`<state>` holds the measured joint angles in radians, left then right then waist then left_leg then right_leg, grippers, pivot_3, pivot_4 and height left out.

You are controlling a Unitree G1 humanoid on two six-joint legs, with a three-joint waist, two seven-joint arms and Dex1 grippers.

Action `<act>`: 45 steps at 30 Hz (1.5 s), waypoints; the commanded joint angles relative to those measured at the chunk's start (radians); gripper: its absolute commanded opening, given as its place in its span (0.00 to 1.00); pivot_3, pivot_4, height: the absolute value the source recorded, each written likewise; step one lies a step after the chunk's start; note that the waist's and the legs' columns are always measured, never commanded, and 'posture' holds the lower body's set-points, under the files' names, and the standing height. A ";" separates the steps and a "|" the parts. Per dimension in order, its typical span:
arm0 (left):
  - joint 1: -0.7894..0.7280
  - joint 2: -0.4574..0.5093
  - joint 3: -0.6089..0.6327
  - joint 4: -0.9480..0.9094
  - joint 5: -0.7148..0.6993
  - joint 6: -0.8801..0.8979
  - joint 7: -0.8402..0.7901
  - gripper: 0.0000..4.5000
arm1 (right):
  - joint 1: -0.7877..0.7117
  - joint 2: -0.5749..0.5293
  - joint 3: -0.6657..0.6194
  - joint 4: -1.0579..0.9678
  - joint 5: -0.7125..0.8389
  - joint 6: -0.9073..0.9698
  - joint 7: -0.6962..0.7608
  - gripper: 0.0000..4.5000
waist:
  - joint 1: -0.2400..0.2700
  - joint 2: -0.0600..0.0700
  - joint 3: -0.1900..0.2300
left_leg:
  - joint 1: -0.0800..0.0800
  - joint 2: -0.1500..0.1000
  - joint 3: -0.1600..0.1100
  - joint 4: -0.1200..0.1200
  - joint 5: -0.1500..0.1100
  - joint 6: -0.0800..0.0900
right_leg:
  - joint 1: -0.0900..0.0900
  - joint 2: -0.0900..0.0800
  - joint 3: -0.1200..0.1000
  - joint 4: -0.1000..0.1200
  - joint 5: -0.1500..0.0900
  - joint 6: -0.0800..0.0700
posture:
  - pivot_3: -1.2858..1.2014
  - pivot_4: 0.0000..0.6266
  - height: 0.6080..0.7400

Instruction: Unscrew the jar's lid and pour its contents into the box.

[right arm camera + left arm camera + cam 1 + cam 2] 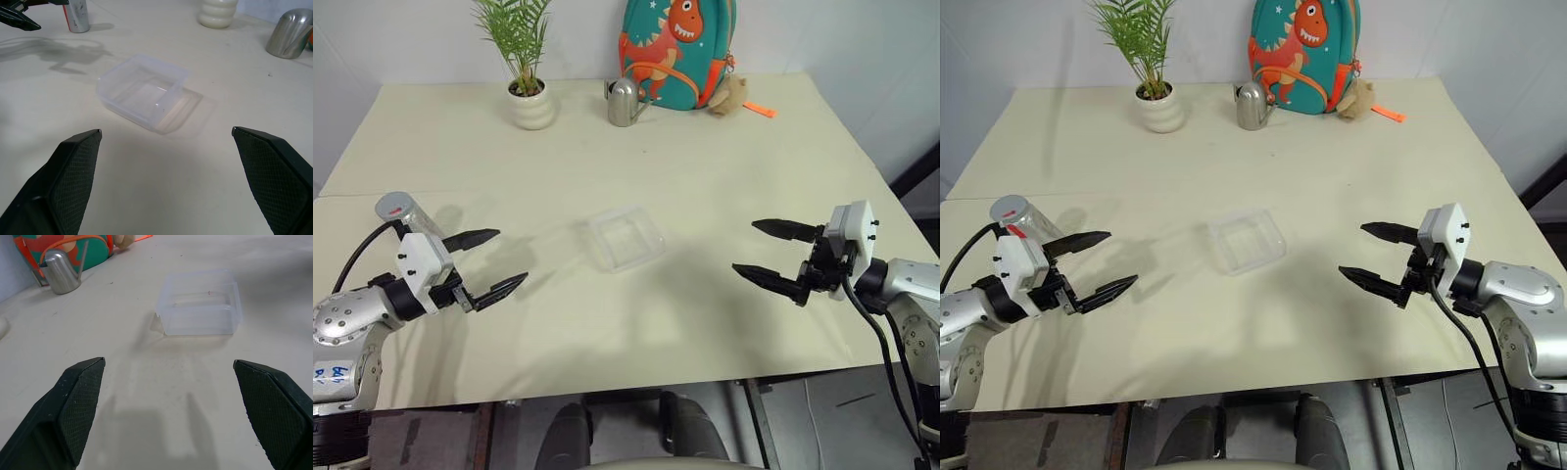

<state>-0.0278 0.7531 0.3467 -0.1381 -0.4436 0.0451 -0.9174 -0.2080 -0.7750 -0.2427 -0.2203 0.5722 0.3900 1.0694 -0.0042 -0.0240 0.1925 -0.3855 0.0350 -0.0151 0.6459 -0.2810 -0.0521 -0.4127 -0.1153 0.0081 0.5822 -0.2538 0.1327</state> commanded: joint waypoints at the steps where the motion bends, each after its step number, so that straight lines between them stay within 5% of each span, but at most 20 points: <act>1: 0.040 -0.009 0.056 -0.046 0.007 -0.025 0.032 1.00 | -0.030 -0.005 0.011 -0.004 0.006 -0.017 0.016 1.00 | -0.001 0.000 0.000 | 0.000 0.000 0.000 0.000 0.000 0.000 | 0.000 0.000 0.000 0.000 0.000 0.000 | 0.52 0.24 1.00; 5: 0.147 -0.065 0.123 -0.084 0.032 -0.034 0.125 1.00 | -0.073 0.010 0.050 0.016 0.004 -0.024 0.029 1.00 | -0.002 0.000 0.000 | 0.000 0.000 0.000 0.000 0.000 0.000 | 0.000 0.000 0.000 0.000 0.000 -0.001 | 0.52 0.24 1.00; 11: 0.279 -0.279 0.237 -0.164 0.102 0.022 0.461 1.00 | -0.208 0.066 0.132 0.044 0.015 -0.015 0.051 1.00 | -0.006 -0.001 0.000 | 0.001 0.000 0.000 0.001 0.000 0.000 | 0.000 0.000 0.001 0.001 0.000 0.001 | 0.52 0.24 1.00; 18: 0.167 -0.510 0.214 -0.214 0.226 0.104 0.862 1.00 | -0.373 0.163 0.270 0.043 -0.013 0.040 0.023 1.00 | 0.008 -0.002 -0.001 | 0.001 0.000 -0.002 0.004 0.001 0.000 | 0.002 0.000 0.000 0.002 0.001 0.000 | 0.52 0.24 1.00; 31: -0.163 -0.509 0.185 0.064 0.332 -0.013 1.088 1.00 | -0.427 0.293 0.333 -0.010 -0.034 0.087 -0.114 1.00 | 0.001 -0.003 -0.002 | -0.001 0.000 -0.002 0.000 0.001 -0.001 | 0.000 0.001 -0.001 0.003 0.008 0.010 | 0.52 0.24 1.00; 45: -0.353 -0.376 0.130 0.433 0.298 -0.102 0.958 1.00 | -0.397 0.288 0.302 -0.057 -0.021 0.112 -0.188 1.00 | 0.002 -0.003 -0.002 | -0.001 0.000 -0.001 0.001 0.001 -0.002 | 0.000 0.001 -0.002 0.001 0.009 0.010 | 0.52 0.24 1.00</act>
<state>-0.3621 0.3525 0.4851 0.2811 -0.1432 -0.0187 0.0646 -0.6053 -0.4906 0.0838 -0.2352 0.5352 0.5043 0.8895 -0.0026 -0.0274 0.1908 -0.3860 0.0353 -0.0164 0.6470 -0.2802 -0.0536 -0.4129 -0.1144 0.0063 0.5832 -0.2452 0.1431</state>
